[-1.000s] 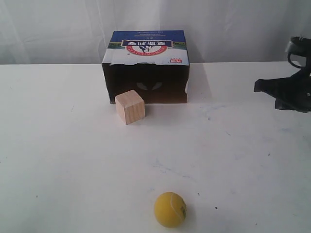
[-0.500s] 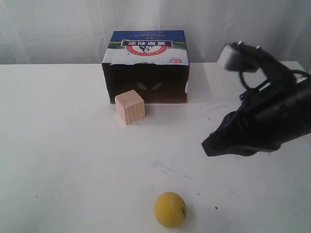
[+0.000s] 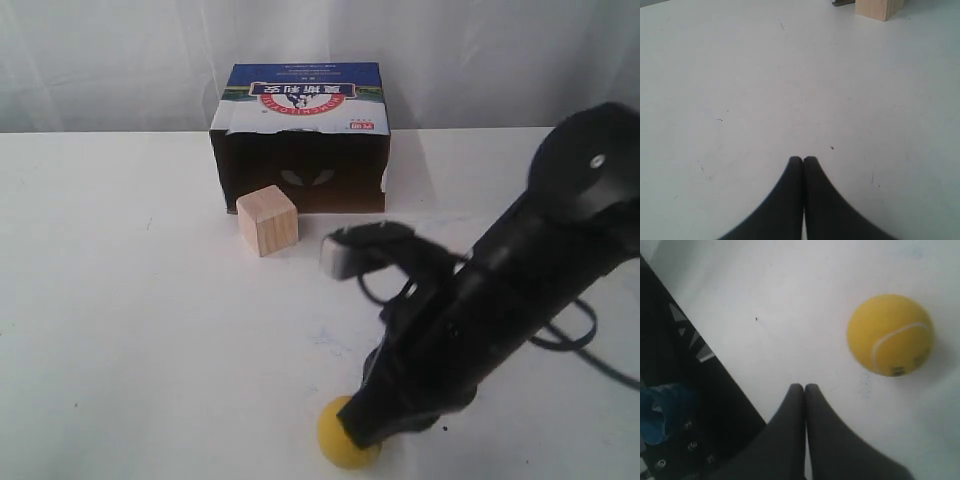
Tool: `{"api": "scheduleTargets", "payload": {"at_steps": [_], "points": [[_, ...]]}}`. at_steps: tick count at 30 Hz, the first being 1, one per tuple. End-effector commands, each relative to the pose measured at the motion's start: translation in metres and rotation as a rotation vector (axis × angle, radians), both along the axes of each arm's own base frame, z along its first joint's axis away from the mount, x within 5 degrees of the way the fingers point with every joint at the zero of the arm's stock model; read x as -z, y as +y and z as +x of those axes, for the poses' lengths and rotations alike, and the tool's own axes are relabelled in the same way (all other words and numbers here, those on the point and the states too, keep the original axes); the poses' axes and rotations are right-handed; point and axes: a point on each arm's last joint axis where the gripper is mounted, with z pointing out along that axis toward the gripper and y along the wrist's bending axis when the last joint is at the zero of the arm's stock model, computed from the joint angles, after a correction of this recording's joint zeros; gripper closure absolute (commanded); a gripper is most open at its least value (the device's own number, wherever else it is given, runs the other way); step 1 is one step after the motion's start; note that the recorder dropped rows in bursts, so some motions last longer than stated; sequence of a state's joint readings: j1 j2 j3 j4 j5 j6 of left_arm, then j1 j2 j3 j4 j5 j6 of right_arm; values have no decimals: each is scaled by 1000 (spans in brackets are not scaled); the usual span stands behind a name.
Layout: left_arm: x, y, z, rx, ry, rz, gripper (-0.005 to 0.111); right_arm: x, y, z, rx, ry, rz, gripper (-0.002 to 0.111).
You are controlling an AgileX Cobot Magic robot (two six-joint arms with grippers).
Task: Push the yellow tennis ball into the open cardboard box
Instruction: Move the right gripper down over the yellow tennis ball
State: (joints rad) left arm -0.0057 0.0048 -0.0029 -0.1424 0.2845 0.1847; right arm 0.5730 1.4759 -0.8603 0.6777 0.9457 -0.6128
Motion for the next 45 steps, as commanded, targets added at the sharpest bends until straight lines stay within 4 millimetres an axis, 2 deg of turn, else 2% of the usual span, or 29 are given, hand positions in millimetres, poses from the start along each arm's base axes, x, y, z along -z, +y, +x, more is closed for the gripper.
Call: {"api": "scheduleTargets", "payload": {"at_steps": [1, 6, 10, 18, 33, 45], "points": [[1, -1, 0, 6, -2, -8, 107, 24, 19, -10, -28, 8, -41, 108], [1, -1, 0, 6, -2, -8, 107, 36, 25, -5, 1, -19, -59, 108], [1, -1, 0, 6, -2, -8, 107, 36, 26, 0, 31, -62, -51, 108], [1, -1, 0, 6, -2, -8, 107, 36, 25, -6, -3, -8, -62, 108], [1, -1, 0, 6, -2, -8, 107, 38, 22, -4, -35, -45, -101, 108], [1, -1, 0, 6, -2, -8, 107, 37, 25, 12, 57, -201, -59, 108]]}}
